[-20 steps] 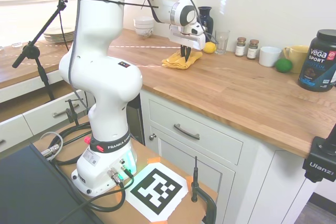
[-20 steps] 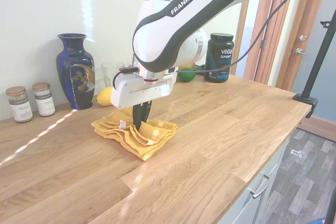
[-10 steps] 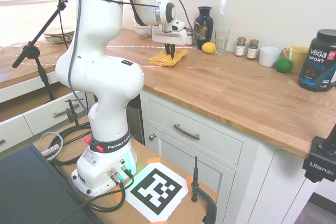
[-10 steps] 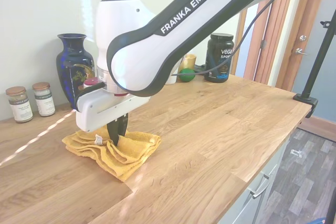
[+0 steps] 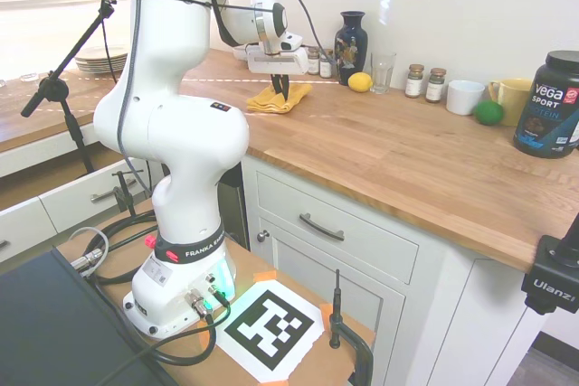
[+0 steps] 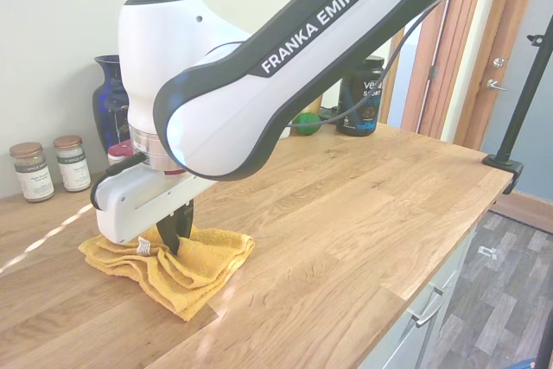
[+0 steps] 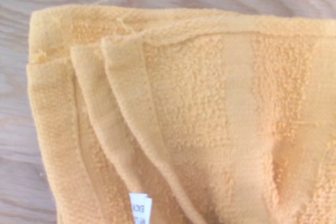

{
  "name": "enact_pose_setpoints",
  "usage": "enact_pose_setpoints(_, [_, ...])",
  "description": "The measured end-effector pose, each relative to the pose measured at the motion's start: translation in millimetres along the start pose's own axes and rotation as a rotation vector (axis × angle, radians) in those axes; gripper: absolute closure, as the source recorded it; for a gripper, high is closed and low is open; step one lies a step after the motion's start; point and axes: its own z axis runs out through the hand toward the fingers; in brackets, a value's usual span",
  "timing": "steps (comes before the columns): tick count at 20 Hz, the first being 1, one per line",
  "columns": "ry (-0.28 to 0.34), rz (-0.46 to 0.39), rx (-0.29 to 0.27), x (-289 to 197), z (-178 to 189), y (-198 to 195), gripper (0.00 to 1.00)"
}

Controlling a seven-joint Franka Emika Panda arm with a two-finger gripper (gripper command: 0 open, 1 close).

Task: Wipe the counter

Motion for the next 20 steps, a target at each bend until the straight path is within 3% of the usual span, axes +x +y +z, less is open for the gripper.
enact_pose_setpoints(8, [-0.06, 0.049, 0.006, 32, 2, 24, 1.0])
enact_pose_setpoints(20, [-0.122, 0.11, -0.03, 154, 12, 180, 1.0])
